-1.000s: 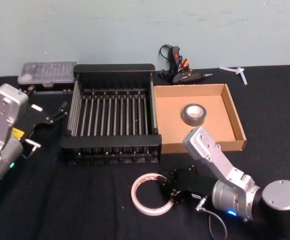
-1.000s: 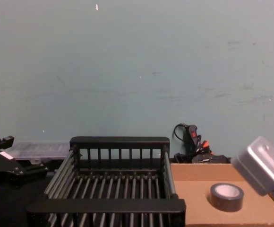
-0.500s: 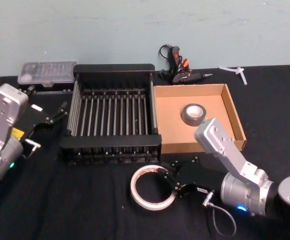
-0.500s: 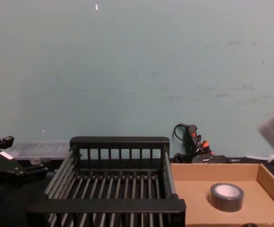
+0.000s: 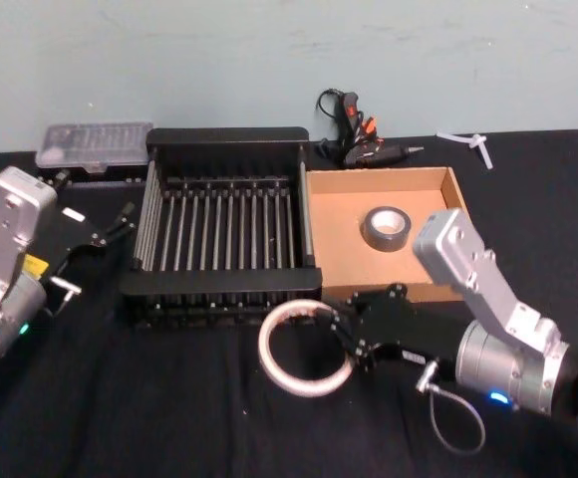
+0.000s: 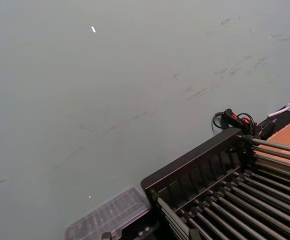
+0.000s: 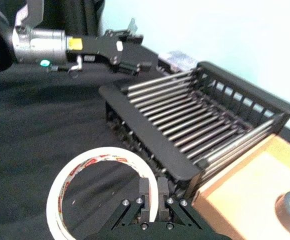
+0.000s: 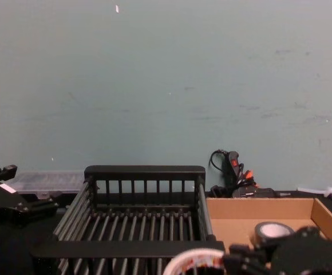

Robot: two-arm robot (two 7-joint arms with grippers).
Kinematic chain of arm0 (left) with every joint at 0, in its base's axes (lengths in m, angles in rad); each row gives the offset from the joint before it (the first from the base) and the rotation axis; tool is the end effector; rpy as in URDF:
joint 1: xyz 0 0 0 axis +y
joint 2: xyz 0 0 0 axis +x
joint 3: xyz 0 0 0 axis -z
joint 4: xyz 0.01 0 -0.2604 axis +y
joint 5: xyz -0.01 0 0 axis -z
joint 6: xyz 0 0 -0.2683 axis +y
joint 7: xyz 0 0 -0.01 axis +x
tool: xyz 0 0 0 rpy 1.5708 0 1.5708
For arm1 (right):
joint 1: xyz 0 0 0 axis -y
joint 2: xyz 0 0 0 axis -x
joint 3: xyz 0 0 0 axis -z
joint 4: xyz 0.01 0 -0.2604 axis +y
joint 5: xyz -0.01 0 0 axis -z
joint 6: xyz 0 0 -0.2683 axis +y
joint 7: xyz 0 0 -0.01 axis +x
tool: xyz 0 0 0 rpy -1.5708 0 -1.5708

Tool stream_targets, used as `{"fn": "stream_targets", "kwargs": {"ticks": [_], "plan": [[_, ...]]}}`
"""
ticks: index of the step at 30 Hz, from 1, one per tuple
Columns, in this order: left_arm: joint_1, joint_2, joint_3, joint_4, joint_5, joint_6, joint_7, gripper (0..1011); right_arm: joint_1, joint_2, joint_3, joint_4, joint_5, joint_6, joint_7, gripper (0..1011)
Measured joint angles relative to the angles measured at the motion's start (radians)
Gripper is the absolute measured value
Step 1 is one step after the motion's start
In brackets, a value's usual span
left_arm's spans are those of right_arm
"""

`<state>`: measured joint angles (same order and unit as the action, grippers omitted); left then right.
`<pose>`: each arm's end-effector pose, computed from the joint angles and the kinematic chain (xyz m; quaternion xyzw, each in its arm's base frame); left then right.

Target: Pick up the white tape and place it into the black box , Pick up the silver tape and place it into the brown box.

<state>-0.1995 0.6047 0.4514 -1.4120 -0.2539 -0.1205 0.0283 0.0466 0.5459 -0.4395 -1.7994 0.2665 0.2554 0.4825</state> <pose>0.3150 0.0766 -0.2707 0.1415 -0.1325 0.5799 0.7913 0.2673 -0.0051 -0.2298 -0.1680 -0.0037 -0.3058 0.9372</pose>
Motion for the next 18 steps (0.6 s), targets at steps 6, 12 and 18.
{"fn": "stream_targets", "kwargs": {"ticks": [6,12,18], "plan": [[0.000,0.000,0.000,0.000,0.000,0.000,0.000,1001,0.032,-0.009,0.008,-0.003,0.010,0.008,-0.023,100],[0.000,0.000,0.000,0.000,0.000,0.000,0.000,1001,0.087,-0.038,0.002,0.021,0.005,0.044,-0.053,100],[0.000,0.000,0.000,0.000,0.000,0.000,0.000,1001,0.154,-0.081,-0.011,0.067,-0.013,0.079,-0.075,100]]}}
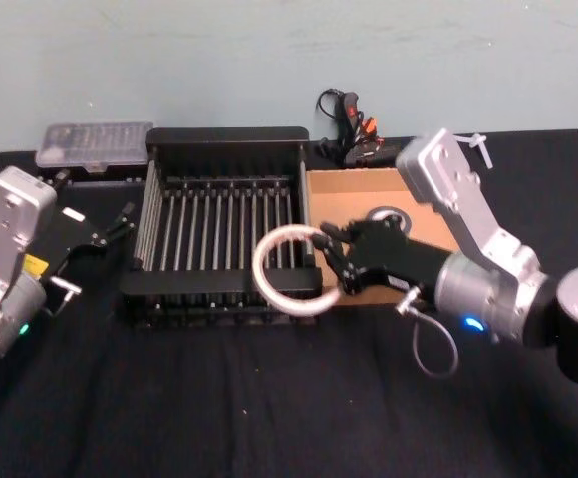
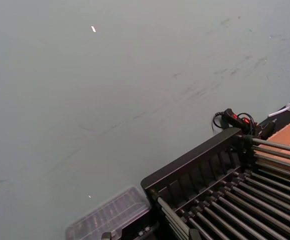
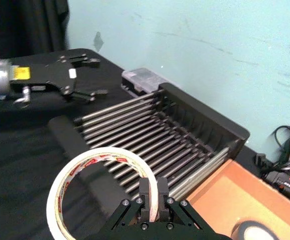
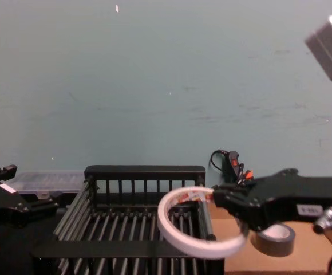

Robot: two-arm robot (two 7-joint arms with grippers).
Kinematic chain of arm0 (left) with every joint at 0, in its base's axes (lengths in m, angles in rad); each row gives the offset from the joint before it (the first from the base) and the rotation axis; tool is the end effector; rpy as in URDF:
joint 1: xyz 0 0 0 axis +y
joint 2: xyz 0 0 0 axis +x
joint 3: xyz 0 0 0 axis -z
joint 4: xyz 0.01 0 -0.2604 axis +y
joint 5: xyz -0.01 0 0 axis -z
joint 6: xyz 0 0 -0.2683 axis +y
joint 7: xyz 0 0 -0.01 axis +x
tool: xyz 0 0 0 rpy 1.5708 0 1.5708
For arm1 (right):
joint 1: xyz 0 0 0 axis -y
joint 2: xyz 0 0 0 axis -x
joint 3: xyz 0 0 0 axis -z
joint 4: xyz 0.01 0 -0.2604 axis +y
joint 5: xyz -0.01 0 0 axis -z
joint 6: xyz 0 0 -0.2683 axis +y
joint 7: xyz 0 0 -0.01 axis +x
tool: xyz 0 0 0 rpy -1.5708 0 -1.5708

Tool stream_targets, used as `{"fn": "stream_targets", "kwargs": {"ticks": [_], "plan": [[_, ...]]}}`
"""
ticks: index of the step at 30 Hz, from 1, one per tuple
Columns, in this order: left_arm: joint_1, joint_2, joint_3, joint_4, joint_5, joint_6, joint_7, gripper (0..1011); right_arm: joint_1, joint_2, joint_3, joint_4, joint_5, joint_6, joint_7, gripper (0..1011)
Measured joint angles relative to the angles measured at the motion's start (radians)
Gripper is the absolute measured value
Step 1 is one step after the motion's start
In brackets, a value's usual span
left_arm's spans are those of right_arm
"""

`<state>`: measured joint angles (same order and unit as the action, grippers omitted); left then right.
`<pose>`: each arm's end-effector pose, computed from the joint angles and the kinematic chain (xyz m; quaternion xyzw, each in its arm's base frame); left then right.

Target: Pick up the white tape and place it into the black box , Pick up the silver tape and place it into the brown box.

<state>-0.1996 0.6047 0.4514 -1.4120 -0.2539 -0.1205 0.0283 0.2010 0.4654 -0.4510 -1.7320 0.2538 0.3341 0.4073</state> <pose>0.3150 0.0766 -0.2706 0.1415 -0.1325 0.5799 0.7913 0.3042 0.0095 -0.2042 -0.1585 -0.0213 -0.3589 0.9196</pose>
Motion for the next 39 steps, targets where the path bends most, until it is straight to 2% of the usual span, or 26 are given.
{"fn": "stream_targets", "kwargs": {"ticks": [10,18,25,31,39], "plan": [[0.000,0.000,0.000,0.000,0.000,0.000,0.000,1001,0.116,-0.087,-0.031,0.119,-0.041,0.036,-0.029,99],[0.000,0.000,0.000,0.000,0.000,0.000,0.000,1001,0.210,-0.179,-0.055,0.264,-0.084,0.043,-0.052,100],[0.000,0.000,0.000,0.000,0.000,0.000,0.000,1001,0.290,-0.268,-0.070,0.416,-0.124,0.017,-0.070,100],[0.000,0.000,0.000,0.000,0.000,0.000,0.000,1001,0.336,-0.328,-0.075,0.530,-0.152,-0.008,-0.091,100],[0.000,0.000,0.000,0.000,0.000,0.000,0.000,1001,0.360,-0.370,-0.071,0.614,-0.174,-0.022,-0.099,100]]}}
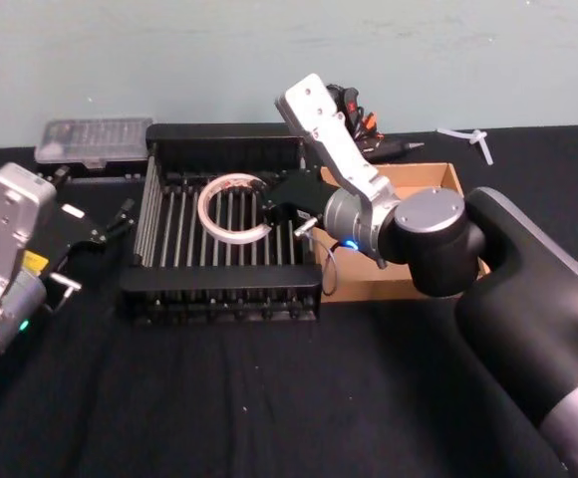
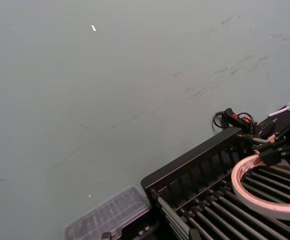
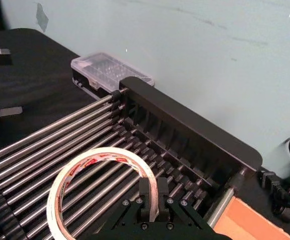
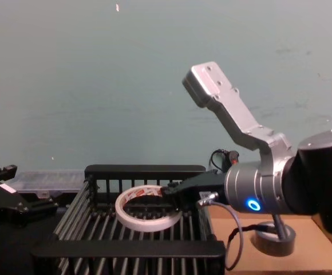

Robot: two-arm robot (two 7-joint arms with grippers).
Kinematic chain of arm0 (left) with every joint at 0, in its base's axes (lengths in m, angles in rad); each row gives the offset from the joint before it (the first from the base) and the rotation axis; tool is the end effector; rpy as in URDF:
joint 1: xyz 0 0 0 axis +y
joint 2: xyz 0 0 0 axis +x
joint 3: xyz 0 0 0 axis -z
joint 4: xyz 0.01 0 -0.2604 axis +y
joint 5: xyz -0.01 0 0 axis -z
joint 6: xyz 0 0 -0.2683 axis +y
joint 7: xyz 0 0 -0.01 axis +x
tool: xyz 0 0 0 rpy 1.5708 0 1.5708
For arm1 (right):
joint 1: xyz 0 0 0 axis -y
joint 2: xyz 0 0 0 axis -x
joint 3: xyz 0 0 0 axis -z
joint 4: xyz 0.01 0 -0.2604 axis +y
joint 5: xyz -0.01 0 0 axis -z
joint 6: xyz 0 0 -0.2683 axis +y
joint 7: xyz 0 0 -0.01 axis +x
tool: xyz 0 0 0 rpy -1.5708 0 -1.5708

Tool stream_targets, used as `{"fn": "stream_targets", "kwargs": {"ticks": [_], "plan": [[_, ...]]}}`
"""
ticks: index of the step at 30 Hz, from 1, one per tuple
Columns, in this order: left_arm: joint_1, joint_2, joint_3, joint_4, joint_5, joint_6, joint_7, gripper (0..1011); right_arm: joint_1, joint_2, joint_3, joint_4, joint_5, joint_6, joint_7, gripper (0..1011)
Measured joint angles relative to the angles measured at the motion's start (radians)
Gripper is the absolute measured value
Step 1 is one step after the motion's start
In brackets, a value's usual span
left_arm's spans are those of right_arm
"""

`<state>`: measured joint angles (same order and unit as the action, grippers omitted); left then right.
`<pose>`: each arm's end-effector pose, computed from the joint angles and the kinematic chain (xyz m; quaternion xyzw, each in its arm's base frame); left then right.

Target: Pick up the white tape and place it into the black box , Pick up the silver tape and place it into the brown box.

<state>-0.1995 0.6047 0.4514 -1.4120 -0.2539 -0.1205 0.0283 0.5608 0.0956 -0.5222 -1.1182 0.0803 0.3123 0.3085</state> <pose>0.3150 0.0766 -0.2707 0.1415 -0.1325 0.5799 0.7913 0.4013 0.0888 -0.2250 -0.1972 0.0039 -0.4212 0.8852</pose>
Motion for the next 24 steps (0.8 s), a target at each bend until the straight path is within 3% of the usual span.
{"fn": "stream_targets", "kwargs": {"ticks": [13,24], "plan": [[0.000,0.000,0.000,0.000,0.000,0.000,0.000,1001,0.003,-0.005,0.001,0.009,-0.008,-0.002,-0.001,107],[0.000,0.000,0.000,0.000,0.000,0.000,0.000,1001,0.003,-0.004,0.001,0.007,-0.005,-0.002,0.000,400]]}}
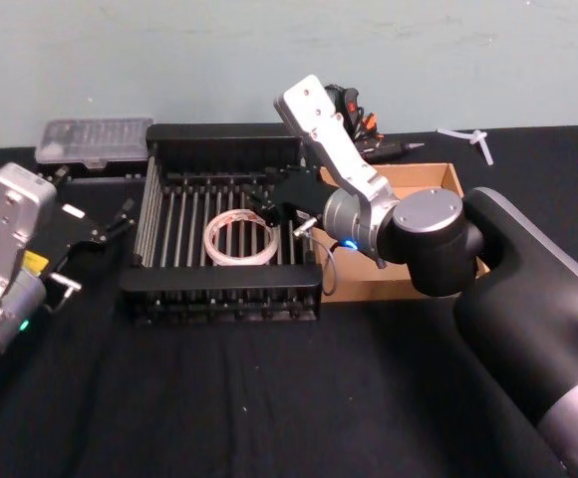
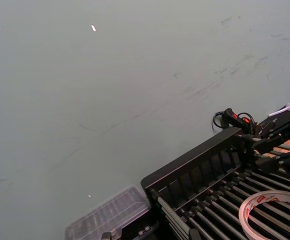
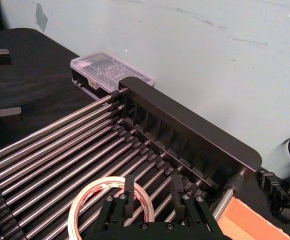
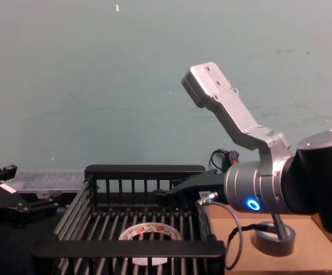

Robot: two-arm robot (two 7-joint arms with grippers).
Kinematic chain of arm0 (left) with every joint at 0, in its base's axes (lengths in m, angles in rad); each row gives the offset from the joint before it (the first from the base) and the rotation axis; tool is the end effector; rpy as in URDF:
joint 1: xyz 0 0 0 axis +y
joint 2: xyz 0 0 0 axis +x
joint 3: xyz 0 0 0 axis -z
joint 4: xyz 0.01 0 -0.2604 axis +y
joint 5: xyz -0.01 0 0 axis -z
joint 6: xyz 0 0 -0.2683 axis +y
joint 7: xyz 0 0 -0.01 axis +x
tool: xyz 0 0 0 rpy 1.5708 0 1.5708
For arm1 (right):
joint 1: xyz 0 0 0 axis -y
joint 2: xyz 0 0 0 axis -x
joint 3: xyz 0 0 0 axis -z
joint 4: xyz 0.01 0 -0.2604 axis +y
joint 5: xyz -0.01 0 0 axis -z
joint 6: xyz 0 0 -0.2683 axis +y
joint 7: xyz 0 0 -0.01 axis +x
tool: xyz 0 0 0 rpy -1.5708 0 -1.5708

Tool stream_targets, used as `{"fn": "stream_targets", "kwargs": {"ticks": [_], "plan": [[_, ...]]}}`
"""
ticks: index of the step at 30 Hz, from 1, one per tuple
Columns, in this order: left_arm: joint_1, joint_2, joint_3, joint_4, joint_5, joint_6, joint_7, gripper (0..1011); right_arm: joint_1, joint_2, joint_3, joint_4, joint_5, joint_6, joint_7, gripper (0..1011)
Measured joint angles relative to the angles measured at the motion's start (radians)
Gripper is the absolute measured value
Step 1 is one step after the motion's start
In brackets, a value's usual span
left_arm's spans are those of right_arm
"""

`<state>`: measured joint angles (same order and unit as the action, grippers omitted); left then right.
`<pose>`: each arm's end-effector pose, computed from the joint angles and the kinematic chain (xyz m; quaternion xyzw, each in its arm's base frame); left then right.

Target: Pick up the white tape and place it into the black box , Pick up the silver tape and place it into the brown box.

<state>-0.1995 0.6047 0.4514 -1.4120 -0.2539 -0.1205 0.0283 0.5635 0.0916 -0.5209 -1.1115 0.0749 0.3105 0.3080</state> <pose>0.3150 0.0766 -0.2707 0.1415 -0.1325 0.5799 0.7913 0.4020 0.0895 -0.2252 -0.1983 0.0030 -0.4219 0.8847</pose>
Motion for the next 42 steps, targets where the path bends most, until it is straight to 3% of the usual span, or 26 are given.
{"fn": "stream_targets", "kwargs": {"ticks": [12,19,26,36,42], "plan": [[0.000,0.000,0.000,0.000,0.000,0.000,0.000,1001,-0.001,0.001,0.000,-0.001,0.001,0.001,0.000,820],[0.000,0.000,0.000,0.000,0.000,0.000,0.000,1001,-0.016,0.009,0.012,-0.028,0.001,0.001,0.015,997],[0.000,0.000,0.000,0.000,0.000,0.000,0.000,1001,-0.049,0.029,0.034,-0.094,0.001,0.011,0.026,1000],[0.000,0.000,0.000,0.000,0.000,0.000,0.000,1001,-0.144,0.095,0.100,-0.273,0.030,0.024,0.030,1002],[0.000,0.000,0.000,0.000,0.000,0.000,0.000,1001,-0.229,0.147,0.163,-0.386,0.057,0.000,0.005,1002]]}}
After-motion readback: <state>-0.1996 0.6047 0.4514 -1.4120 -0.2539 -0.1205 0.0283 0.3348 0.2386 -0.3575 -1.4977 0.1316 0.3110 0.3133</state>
